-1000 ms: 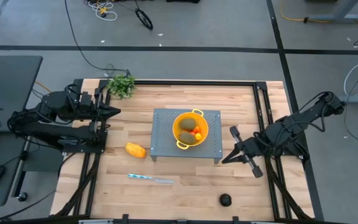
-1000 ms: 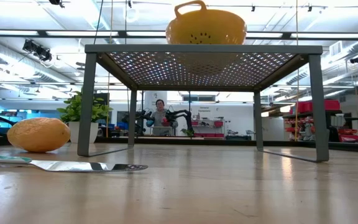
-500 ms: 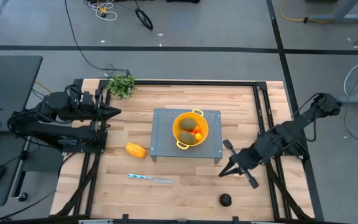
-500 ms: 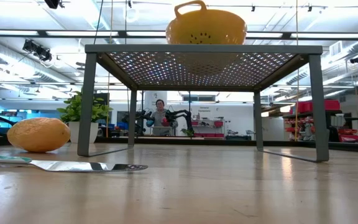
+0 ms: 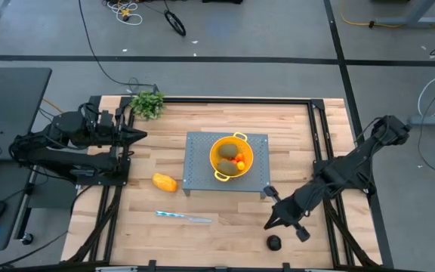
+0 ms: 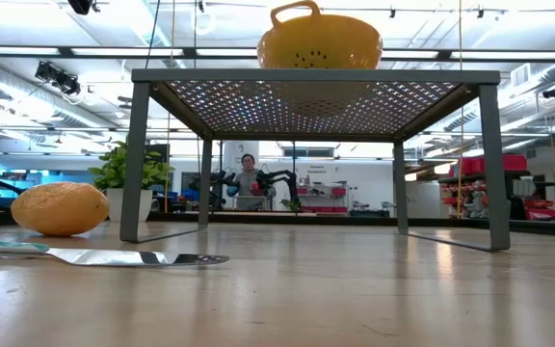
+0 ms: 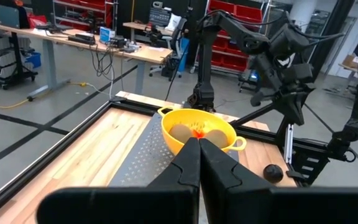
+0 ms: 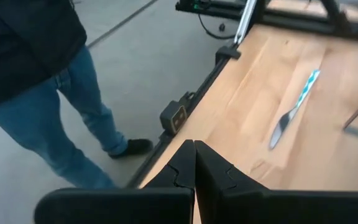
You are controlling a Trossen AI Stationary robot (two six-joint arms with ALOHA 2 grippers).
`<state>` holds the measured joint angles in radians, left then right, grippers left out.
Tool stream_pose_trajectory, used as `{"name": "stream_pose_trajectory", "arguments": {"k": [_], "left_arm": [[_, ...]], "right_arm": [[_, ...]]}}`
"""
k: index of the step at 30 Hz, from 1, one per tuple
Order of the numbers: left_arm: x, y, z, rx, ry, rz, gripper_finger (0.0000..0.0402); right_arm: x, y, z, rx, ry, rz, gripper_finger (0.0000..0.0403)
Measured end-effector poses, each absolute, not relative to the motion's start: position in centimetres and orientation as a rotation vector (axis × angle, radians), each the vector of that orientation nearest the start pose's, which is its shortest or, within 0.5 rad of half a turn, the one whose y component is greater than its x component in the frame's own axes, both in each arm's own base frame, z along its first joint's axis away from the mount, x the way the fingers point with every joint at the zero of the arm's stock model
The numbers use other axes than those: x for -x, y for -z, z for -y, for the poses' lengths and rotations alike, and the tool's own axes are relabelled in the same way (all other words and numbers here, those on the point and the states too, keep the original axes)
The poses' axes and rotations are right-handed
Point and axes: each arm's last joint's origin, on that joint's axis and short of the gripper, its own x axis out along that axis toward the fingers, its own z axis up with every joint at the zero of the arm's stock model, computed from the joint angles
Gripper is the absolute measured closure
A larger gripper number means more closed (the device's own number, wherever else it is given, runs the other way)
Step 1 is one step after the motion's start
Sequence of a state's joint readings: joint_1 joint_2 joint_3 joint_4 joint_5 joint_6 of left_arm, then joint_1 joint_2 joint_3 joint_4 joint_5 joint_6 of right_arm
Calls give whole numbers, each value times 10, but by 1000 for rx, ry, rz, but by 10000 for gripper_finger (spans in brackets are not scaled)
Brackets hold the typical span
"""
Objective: Pick & Place Fruit
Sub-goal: Put the plum into the strainer bowl on the shelf
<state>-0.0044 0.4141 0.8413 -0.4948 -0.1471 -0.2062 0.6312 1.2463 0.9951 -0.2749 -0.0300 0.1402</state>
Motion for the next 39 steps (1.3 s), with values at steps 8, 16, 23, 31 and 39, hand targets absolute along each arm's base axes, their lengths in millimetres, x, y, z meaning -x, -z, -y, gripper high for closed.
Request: {"name": "stream_pose_trajectory", "arguments": {"k": [8,16,23,31,39], "left_arm": [[-73,-359,-4,200,-151,-60,400],[-73,-358,-4,200,-145,-62,399],[-73,-358,-4,197,-144,-63,399],[-73,-358,-4,200,-145,-62,399],[-73,-358,-4,200,-151,-62,399]], "right_arm": [[-221,-292,-164,-36,-601,-647,401],[-220,-286,-164,-26,-618,-708,379],[-217,-283,-162,-17,-629,-763,314],[-216,-282,-162,17,-637,-763,191],[-214,-278,-160,39,-633,-807,103]]}}
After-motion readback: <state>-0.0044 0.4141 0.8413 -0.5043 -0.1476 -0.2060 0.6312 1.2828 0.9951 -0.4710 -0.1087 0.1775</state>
